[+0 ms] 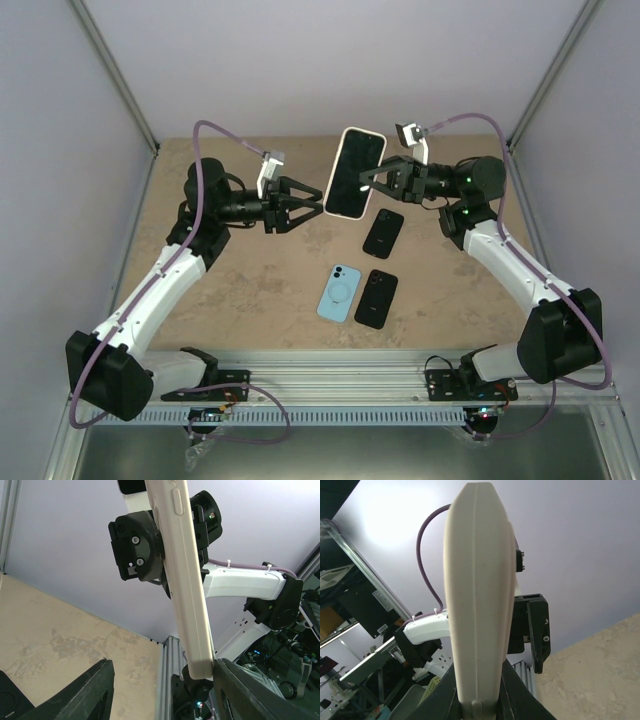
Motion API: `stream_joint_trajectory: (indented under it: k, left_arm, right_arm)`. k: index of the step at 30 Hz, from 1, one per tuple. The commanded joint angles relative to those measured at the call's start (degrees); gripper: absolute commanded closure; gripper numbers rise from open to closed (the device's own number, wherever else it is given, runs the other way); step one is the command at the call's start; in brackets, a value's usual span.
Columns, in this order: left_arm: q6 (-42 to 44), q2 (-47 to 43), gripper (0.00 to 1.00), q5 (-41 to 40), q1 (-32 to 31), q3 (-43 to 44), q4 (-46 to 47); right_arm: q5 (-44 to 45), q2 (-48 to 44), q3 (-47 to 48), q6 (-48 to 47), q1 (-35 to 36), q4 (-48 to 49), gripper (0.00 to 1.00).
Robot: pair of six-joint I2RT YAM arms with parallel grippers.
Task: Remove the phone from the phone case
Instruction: Remove the phone case from the phone.
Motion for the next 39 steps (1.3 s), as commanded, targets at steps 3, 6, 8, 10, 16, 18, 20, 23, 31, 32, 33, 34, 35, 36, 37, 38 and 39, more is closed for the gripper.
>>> stream_joint_trajectory:
  k: [3, 6, 8, 10, 16, 18, 20, 23, 31, 32, 33, 34, 35, 36, 37, 38, 39]
  left_arm:
    - [-0.3, -0.8, 0.40, 0.4, 0.2, -1.0, 1.6]
    - [-0.2, -0.8, 0.39, 0.6, -0.2, -1.1, 1.4]
    - [0.0, -0.7, 0.39, 0.3, -0.2, -1.0, 1.2]
    - [0.2, -0.7, 0.39, 0.4, -0.3, -1.0, 1.1]
    - [2.2, -0.5, 0.37, -1.0, -0.4, -0.5, -1.5]
    - [2.8, -0.5, 0.33, -1.9, -0.4, -0.4, -2.3]
    - [3.9, -0.3, 0.32, -2.8, -0.4, -0.1, -3.9]
    - [4.0, 0.1, 0.33, -3.2, -0.4, 0.3, -4.4]
    - [1.4, 1.2, 0.41, -4.2, -0.4, 0.5, -3.5]
    - [0.7, 1.4, 0.42, -4.3, -0.4, 0.5, -3.1]
    - [0.2, 1.6, 0.44, -4.3, -0.4, 0.5, -2.5]
    - [-0.4, 1.7, 0.46, -4.2, -0.4, 0.4, -2.0]
    - [-0.6, 1.9, 0.49, -4.3, -0.4, 0.3, -1.9]
    - [-0.7, 2.1, 0.51, -4.5, -0.4, 0.2, -1.9]
    - [-0.5, 2.2, 0.54, -4.7, -0.4, 0.2, -1.9]
    - [-0.2, 2.4, 0.56, -5.0, -0.3, 0.1, -2.3]
    - [0.2, 2.5, 0.58, -5.5, -0.3, 0.1, -2.8]
  right_arm:
    - [1.5, -0.7, 0.4, -0.1, 0.2, 3.0, 0.99]
    - [1.6, -0.5, 0.5, -0.2, 0.3, 2.9, 0.99]
    - [1.6, -0.5, 0.5, -0.2, 0.2, 2.9, 0.99]
    - [1.6, -0.6, 0.5, -0.3, 0.2, 2.8, 0.99]
    - [1.6, -0.4, 0.6, -0.1, 0.2, 2.9, 1.00]
    - [1.6, -0.5, 0.7, -0.2, 0.2, 2.9, 0.99]
    - [1.6, -0.4, 0.6, -0.2, 0.2, 2.9, 0.99]
    - [1.6, -0.4, 0.6, -0.2, 0.2, 2.9, 0.99]
    - [1.4, -0.3, 0.7, -0.2, 0.4, 3.1, 0.99]
    - [1.2, -0.2, 0.7, -0.3, 0.5, 3.2, 0.99]
    - [1.1, -0.3, 0.7, -0.1, 0.7, 3.3, 1.00]
    - [1.0, -0.3, 0.7, 0.1, 0.7, 3.5, 1.00]
    - [0.9, -0.3, 0.6, 0.6, 0.8, 4.2, 0.99]
    - [0.8, -0.4, 0.6, 1.2, 0.8, 4.9, 0.99]
    - [0.7, -0.3, 0.6, 1.8, 0.9, 5.7, 0.99]
    - [0.6, -0.3, 0.6, 2.5, 0.9, 6.3, 0.99]
    - [0.4, -0.4, 0.6, 3.1, 0.9, 7.2, 0.99]
